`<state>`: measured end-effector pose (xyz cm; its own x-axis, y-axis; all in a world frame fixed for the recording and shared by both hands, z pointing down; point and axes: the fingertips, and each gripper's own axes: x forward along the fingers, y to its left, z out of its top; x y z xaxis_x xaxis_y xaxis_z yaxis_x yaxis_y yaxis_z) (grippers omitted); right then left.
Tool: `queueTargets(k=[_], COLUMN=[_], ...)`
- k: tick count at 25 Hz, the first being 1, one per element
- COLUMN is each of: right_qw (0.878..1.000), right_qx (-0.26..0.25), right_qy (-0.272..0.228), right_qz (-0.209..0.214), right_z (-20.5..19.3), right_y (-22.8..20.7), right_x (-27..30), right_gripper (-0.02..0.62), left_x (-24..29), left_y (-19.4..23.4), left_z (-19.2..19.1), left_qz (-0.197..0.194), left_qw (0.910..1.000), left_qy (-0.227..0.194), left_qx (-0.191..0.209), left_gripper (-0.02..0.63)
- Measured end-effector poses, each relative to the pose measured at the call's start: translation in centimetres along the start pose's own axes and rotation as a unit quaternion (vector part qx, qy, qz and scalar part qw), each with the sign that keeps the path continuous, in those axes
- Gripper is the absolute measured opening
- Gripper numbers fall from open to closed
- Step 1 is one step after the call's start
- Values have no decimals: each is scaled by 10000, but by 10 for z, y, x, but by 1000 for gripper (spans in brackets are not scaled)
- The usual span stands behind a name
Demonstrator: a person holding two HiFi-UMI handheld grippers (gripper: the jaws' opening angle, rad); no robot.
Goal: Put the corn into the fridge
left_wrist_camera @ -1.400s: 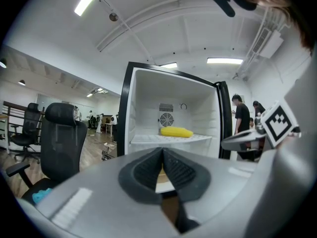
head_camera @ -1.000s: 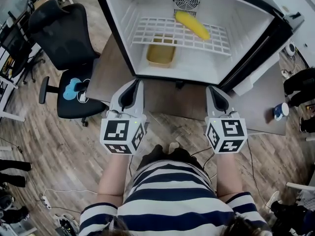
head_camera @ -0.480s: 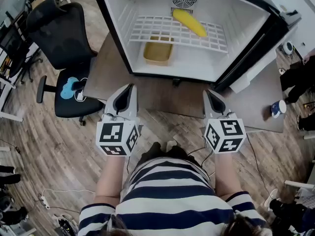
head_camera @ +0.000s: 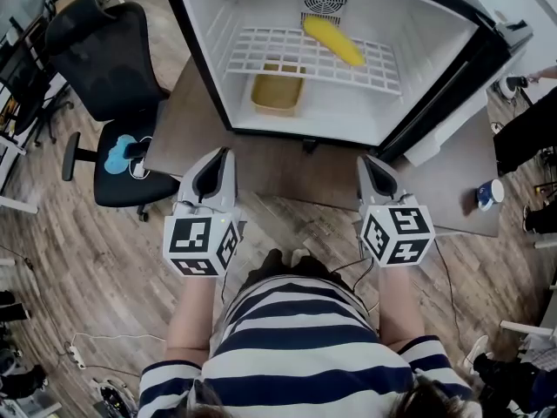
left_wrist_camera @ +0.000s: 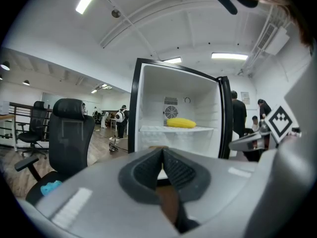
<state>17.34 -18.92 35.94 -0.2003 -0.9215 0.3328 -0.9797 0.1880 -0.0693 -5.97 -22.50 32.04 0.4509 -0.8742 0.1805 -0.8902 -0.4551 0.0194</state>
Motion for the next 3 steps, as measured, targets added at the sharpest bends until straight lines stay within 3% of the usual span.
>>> queueTargets(k=[3], right_qw=[10000], right_qx=[-4], right_qy=[8], right_qz=[34], right_z=[1], right_y=[1], right_x=[2], right_gripper=[-6], left_x=[0], left_y=[0], left_z=[1], left_qz=[10], left_qw=[10000], left_qy=[-27], left_qx=[-24], left_gripper=[0])
